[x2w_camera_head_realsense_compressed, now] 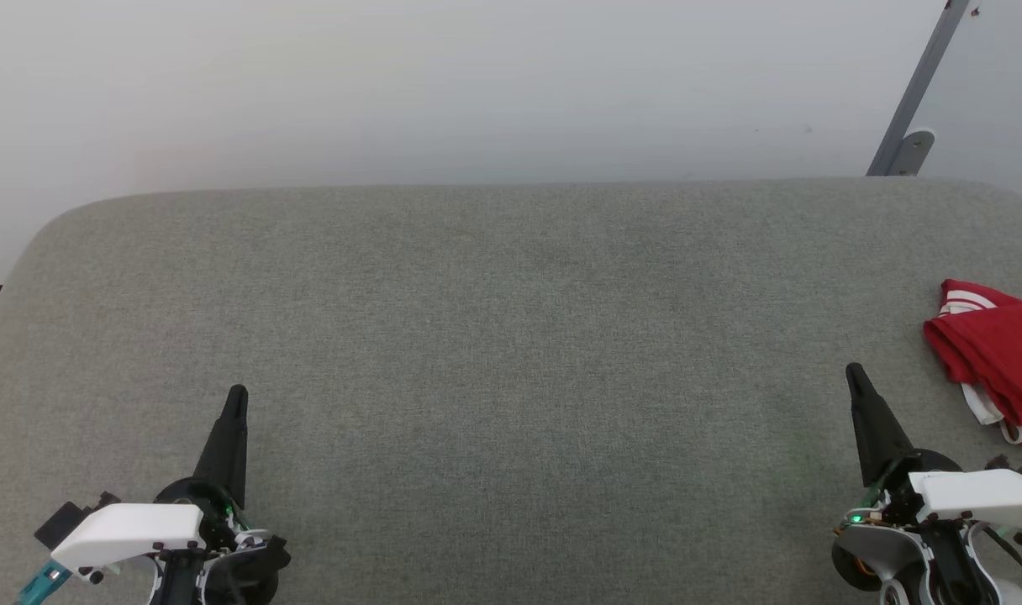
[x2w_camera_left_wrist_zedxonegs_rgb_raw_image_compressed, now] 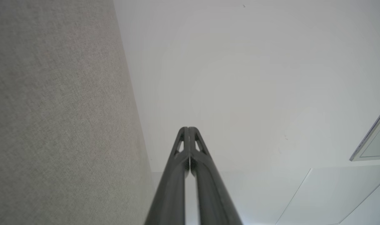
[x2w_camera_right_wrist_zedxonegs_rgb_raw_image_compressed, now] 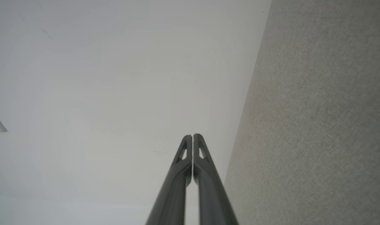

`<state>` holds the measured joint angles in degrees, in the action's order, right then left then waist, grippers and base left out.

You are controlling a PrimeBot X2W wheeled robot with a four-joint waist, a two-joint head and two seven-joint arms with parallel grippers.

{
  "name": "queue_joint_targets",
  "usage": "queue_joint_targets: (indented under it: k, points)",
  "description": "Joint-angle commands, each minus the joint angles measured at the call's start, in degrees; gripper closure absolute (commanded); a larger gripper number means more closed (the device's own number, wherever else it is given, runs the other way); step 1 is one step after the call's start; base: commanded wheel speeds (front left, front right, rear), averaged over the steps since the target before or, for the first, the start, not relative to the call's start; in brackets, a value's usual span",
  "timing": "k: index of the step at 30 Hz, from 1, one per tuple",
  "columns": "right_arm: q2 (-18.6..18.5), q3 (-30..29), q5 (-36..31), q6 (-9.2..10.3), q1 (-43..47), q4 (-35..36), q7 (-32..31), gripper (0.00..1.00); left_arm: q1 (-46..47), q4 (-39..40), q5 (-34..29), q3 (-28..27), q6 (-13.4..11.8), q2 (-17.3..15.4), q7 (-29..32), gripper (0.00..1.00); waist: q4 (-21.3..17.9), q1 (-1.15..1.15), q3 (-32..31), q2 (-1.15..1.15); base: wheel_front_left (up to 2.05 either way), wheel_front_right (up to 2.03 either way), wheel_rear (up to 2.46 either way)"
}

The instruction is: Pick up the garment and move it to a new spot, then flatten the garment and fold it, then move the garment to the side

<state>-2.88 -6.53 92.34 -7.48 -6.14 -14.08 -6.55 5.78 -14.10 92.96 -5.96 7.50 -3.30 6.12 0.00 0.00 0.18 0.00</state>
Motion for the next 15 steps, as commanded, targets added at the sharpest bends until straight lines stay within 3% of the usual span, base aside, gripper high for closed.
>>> queue_joint_targets:
  k: [1,15]
  points:
    - [0.11,-0.03,0.09,-0.01,-0.25,-0.06,-0.14,1.0,0.83,0.04,-0.3,-0.25,-0.02,0.17,0.25,1.0,0.0,0.0,0.0,0.0,0.0,0.0,0.0]
    - [0.11,-0.03,0.08,-0.01,-0.25,-0.06,-0.15,1.0,0.84,0.03,-0.34,-0.34,-0.02,0.24,0.26,1.0,0.0,0.0,0.0,0.0,0.0,0.0,0.0]
